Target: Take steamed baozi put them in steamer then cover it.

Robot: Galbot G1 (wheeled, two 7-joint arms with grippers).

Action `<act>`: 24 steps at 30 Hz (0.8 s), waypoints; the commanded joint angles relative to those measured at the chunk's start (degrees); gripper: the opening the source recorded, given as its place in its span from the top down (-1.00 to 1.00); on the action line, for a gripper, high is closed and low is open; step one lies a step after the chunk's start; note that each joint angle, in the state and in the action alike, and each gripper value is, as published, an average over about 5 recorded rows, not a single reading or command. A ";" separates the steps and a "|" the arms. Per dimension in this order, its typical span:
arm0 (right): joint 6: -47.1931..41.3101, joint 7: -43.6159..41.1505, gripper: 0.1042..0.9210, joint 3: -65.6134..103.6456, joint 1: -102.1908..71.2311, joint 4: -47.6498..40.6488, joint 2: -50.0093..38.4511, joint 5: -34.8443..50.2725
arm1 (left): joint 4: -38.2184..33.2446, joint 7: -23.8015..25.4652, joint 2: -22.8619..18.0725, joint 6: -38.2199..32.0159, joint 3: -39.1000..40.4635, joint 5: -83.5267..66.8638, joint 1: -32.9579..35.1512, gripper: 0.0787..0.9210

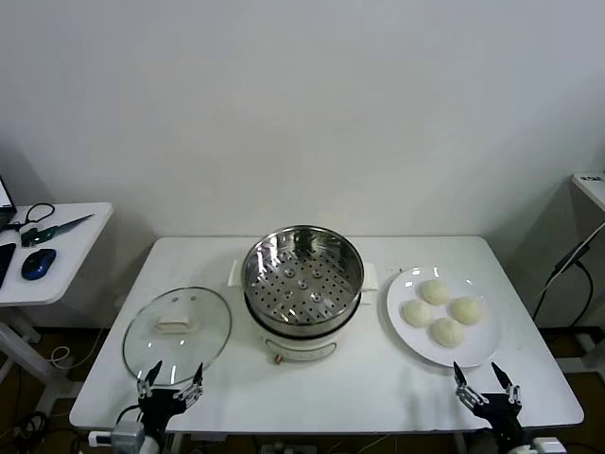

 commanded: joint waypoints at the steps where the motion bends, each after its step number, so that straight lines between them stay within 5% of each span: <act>1: -6.34 0.59 -0.76 1.21 4.55 0.87 -2.04 -1.32 | -0.23 0.10 0.14 0.20 -0.02 -0.18 0.03 -0.77; 9: -15.33 -4.04 -0.76 -6.96 31.02 -10.69 -19.67 -5.24 | -1.02 0.16 0.17 -0.85 0.13 0.72 0.39 -0.77; 18: -12.49 -29.94 -0.76 -47.27 65.58 -25.63 -42.36 -17.35 | -1.16 0.16 -0.09 -1.77 0.58 1.50 0.88 -0.77; 24: 1.58 -52.27 -0.76 -84.90 100.96 -34.29 -44.36 -25.76 | -0.99 0.17 -0.23 -2.34 0.75 2.19 1.21 -0.77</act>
